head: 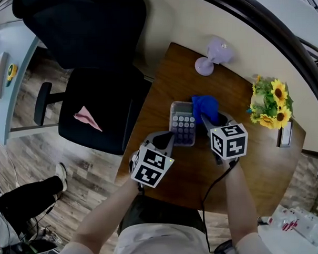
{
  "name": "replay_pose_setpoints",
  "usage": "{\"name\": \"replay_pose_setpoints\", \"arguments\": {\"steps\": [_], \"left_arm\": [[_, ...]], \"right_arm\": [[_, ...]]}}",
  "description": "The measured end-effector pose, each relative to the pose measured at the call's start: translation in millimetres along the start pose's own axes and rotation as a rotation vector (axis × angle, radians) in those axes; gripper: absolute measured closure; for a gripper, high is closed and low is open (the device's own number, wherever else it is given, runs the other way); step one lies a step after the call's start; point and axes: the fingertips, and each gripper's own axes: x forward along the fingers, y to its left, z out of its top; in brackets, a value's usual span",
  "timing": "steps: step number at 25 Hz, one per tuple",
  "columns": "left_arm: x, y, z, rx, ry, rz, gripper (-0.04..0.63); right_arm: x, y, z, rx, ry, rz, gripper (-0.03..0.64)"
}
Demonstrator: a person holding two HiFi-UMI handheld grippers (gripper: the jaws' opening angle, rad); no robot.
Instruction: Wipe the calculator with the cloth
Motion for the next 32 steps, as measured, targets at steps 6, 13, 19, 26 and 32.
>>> {"name": "replay_pose_setpoints", "arguments": {"steps": [6, 13, 19, 26, 32], "left_arm": [[0, 0, 0, -0.003, 0.0, -0.007, 0.594], [-1, 0, 1, -0.003, -0.007, -0.007, 0.594], [-1, -1, 0, -0.007, -0.019, -0.005, 0.594], [-2, 0, 0, -0.007, -0.028, -0.007, 0.594], [0, 0, 0, -0.012, -0.041, -0.009, 0.594]], "right_arm": [[-15, 18, 1, -0.019, -0.033, 0.057, 0.489], [7, 128, 25, -0.129, -0.039, 0.322, 0.488], [10, 132, 18, -0.019, -0.036, 0.385, 0.488], [-13, 63, -14, -0.047, 0.017, 0.195, 0.489], [-23, 22, -31, -0.027, 0.027, 0.095, 0.49]]}}
